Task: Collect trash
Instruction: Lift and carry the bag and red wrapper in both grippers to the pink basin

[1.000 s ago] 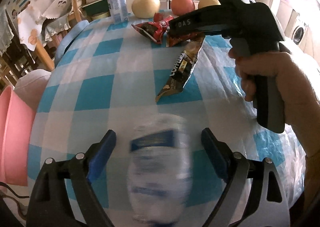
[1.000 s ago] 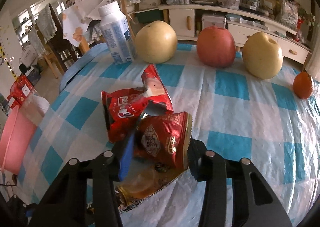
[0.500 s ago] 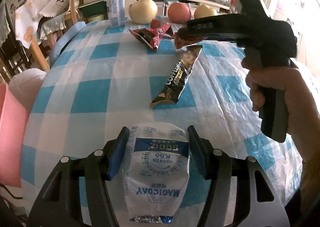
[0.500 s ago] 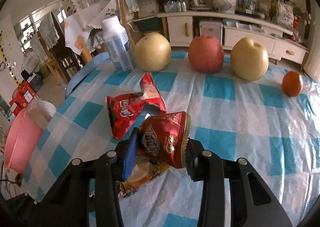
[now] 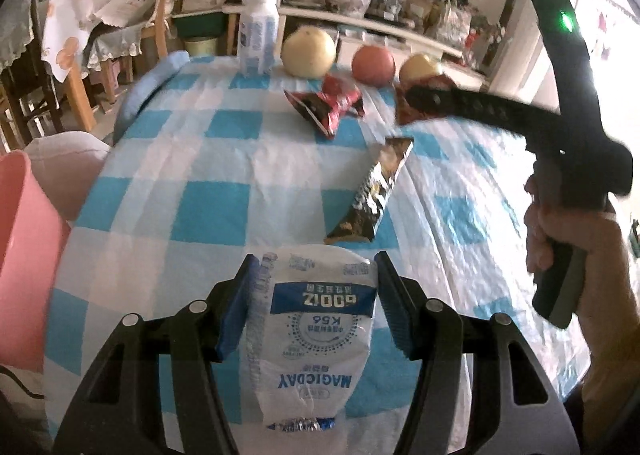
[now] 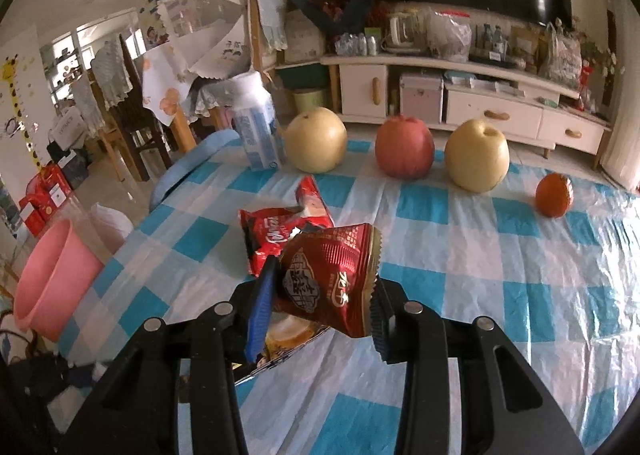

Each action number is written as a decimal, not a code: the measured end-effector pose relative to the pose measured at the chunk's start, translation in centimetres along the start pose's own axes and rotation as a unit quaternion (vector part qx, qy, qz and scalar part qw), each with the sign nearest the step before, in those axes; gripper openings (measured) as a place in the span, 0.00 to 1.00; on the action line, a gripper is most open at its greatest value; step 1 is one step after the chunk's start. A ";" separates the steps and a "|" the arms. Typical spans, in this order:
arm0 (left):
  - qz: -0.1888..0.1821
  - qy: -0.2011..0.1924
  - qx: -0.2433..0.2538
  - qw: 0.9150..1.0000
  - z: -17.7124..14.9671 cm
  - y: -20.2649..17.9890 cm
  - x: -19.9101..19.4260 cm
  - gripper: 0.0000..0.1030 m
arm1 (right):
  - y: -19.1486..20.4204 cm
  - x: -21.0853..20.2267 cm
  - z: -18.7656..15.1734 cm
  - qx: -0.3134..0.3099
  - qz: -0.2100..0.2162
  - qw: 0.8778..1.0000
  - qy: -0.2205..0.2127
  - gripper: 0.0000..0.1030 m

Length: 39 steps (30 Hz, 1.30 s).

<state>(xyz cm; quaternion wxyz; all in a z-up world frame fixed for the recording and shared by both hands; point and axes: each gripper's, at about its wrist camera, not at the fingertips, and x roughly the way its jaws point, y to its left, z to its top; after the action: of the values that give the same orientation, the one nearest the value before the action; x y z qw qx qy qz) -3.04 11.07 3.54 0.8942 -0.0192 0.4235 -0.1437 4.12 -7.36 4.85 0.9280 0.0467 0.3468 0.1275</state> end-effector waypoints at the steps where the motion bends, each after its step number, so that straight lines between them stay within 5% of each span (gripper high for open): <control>1: 0.001 -0.005 -0.002 1.000 0.1 0.3 -0.2 0.57 | 0.1 -0.2 -0.1 0.000 0.003 1.000 -0.001 0.41; 10: 0.012 -0.058 -0.035 0.998 1.3 3.5 -2.7 0.49 | 3.4 -2.0 -0.9 -0.011 0.037 0.999 -0.003 0.41; 15: 0.012 -0.047 -0.046 0.998 1.3 4.6 -2.3 0.29 | 5.7 -2.2 -1.6 -0.027 0.043 0.999 0.001 0.41; 26: 0.005 -0.005 -0.064 0.998 0.6 5.6 -0.7 0.26 | 7.6 -2.7 -2.7 -0.039 0.044 0.998 0.005 0.41; 29: -0.015 -0.013 -0.076 0.997 0.6 5.8 -1.0 0.17 | 7.8 -2.8 -2.8 -0.038 0.046 0.998 0.000 0.41; 39: -0.025 -0.055 -0.104 0.993 1.0 7.4 -3.4 0.17 | 11.1 -4.3 -3.1 -0.055 0.060 0.997 -0.010 0.41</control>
<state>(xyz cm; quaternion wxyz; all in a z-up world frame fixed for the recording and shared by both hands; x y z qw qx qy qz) -2.55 18.98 5.52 0.9054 -0.1306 0.3858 -0.1199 -3.30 2.12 7.21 0.9233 0.0179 0.3264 0.2016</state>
